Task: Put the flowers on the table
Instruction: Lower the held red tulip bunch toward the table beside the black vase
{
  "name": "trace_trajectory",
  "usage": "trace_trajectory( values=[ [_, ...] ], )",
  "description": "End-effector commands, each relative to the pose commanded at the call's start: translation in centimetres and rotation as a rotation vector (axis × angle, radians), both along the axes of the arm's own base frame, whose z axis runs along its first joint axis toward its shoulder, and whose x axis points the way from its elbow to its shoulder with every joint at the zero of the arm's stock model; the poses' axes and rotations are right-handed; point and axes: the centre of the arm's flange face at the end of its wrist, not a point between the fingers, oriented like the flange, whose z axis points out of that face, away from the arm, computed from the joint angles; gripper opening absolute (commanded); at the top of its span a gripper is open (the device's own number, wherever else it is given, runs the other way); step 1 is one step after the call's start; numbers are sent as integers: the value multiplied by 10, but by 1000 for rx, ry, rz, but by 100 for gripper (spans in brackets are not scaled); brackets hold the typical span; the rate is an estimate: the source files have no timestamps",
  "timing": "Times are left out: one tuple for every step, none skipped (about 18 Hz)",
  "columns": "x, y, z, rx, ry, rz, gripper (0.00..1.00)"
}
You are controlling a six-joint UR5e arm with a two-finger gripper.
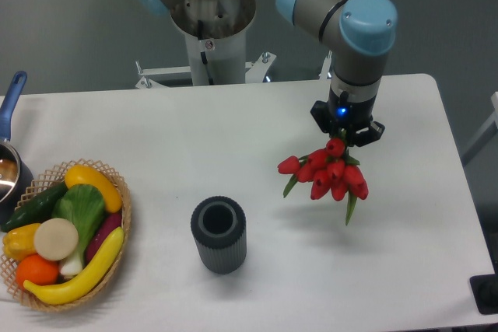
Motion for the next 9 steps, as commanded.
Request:
trace_trajectory(
  values=[
    [-1,1,2,-1,2,-1,20],
    [-1,2,-1,4,-4,6,20],
    [-1,6,-1,0,-2,3,21],
    [-2,10,-11,-7,-17,1,21],
    [0,12,-14,-8,-22,-2,21],
    [0,14,-15,1,-27,5,20],
    [2,18,-18,1,-30,11,20],
    [3,24,-25,1,-36,18,20],
    [4,32,-34,3,-38,24,20]
  ],
)
